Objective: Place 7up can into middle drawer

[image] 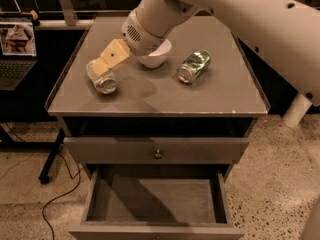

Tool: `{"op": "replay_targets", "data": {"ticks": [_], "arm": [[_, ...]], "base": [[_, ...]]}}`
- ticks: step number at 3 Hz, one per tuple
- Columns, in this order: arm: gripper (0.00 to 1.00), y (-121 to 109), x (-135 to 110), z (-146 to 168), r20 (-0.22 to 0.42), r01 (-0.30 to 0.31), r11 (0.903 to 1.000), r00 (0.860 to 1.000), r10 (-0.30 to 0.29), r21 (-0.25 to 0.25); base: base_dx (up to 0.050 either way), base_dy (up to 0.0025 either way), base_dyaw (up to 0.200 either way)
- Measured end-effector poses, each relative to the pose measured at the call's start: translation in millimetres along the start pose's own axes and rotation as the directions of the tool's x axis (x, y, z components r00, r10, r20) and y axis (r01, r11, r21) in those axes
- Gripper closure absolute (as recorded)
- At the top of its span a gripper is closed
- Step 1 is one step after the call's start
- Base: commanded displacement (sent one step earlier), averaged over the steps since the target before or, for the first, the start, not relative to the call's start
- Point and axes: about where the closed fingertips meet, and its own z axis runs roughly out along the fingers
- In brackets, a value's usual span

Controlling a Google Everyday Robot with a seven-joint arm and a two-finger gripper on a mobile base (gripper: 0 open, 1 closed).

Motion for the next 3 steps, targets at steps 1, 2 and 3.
{"op": "replay_targets", "data": {"ticks": [1, 2, 3], "arm": [[0.0, 21, -15, 9, 0.074, 0.053, 0.9969, 0.996, -0.058, 0.059], [0.0, 21, -15, 9, 0.074, 0.054, 0.9968, 0.996, -0.058, 0.059], [0.0, 24, -21, 20, 0.069, 0.077, 0.9955, 0.994, -0.081, 0.055]], "base": [[0.0, 0.0, 0.0], [0.0, 0.0, 0.0], [0.0, 0.0, 0.0]]}}
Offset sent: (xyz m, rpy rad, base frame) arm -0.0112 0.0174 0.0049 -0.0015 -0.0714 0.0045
